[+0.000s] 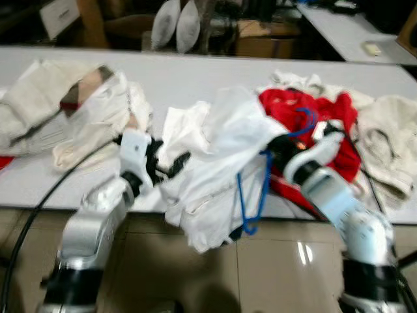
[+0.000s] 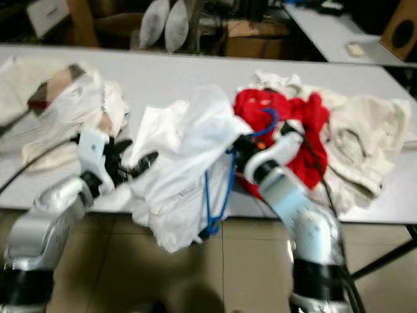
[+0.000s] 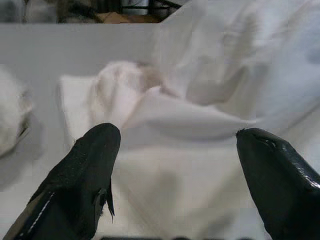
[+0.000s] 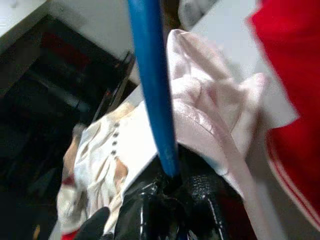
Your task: Hang hanger
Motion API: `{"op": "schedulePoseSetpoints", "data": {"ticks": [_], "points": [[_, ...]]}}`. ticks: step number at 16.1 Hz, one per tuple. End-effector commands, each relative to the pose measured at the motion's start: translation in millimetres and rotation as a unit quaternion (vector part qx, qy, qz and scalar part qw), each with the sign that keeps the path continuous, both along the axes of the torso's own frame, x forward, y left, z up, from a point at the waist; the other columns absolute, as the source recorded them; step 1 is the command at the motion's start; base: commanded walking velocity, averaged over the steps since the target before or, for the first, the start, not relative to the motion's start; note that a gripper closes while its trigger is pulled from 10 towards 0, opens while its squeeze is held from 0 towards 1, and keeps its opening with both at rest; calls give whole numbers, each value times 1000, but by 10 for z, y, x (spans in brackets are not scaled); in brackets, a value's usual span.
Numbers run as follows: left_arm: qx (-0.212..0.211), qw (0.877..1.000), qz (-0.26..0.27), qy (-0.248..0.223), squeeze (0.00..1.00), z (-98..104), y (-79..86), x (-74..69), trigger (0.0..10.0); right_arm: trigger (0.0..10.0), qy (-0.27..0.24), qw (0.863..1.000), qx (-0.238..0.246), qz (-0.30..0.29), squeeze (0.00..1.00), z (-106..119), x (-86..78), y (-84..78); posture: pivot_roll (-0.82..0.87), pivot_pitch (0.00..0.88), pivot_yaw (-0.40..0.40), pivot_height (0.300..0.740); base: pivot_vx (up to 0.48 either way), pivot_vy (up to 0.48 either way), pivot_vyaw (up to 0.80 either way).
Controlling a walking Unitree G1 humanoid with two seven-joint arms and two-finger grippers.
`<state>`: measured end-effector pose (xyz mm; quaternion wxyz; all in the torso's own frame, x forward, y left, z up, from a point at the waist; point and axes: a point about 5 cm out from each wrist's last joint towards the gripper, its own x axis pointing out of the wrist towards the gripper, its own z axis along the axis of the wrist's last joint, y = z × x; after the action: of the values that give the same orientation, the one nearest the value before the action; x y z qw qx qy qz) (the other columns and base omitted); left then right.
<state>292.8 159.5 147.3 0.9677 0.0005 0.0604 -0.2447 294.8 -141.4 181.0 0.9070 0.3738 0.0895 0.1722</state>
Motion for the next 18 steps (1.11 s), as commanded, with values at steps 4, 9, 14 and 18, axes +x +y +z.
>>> {"op": "schedulePoseSetpoints", "data": {"ticks": [4, 9, 14, 18], "points": [[-5, 1000, 25, -8, 0, 27, 34, -46, 10000, 10000, -69, 996, -41, 40, 0, 138, -134, -19, -80, 18, -10, 740, 0, 0, 800], [8, 1000, 23, -7, 0, -5, 31, -105, 10000, 10000, -127, 984, -71, 107, 0, 220, -301, -36, -72, 10, -22, 740, 0, 0, 800], [15, 999, 28, -1, 0, -35, 50, -137, 10000, 10000, -174, 971, -72, 148, 0, 284, -502, -142, -72, 0, -25, 740, 0, 0, 800], [15, 1000, 26, 8, 0, -70, 39, -153, 10000, 10000, -195, 957, -81, 202, 0, 290, -672, -159, -74, 0, -23, 740, 0, 0, 800]]}}
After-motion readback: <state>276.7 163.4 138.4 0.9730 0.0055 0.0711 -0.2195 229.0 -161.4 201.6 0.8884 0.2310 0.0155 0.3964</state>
